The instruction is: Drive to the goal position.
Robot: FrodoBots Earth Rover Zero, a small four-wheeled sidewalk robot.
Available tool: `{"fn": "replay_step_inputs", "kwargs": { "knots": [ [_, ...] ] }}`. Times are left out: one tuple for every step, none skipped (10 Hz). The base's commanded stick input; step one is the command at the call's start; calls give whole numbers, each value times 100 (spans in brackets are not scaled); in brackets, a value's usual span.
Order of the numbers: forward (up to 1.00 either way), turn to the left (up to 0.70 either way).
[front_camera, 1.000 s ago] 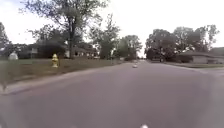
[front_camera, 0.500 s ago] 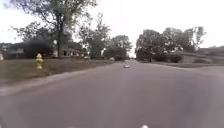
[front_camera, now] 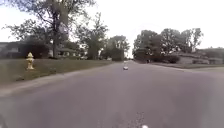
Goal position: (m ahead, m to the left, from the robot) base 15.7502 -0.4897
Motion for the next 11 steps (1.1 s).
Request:
{"fn": "replay_step_inputs", "kwargs": {
  "knots": [
    [100, 0],
    [100, 0],
    [100, 0],
    [100, 0],
    [100, 0],
    [100, 0],
    [100, 0],
    [100, 0],
    [100, 0],
    [100, 0],
    [100, 0]
  ]
}}
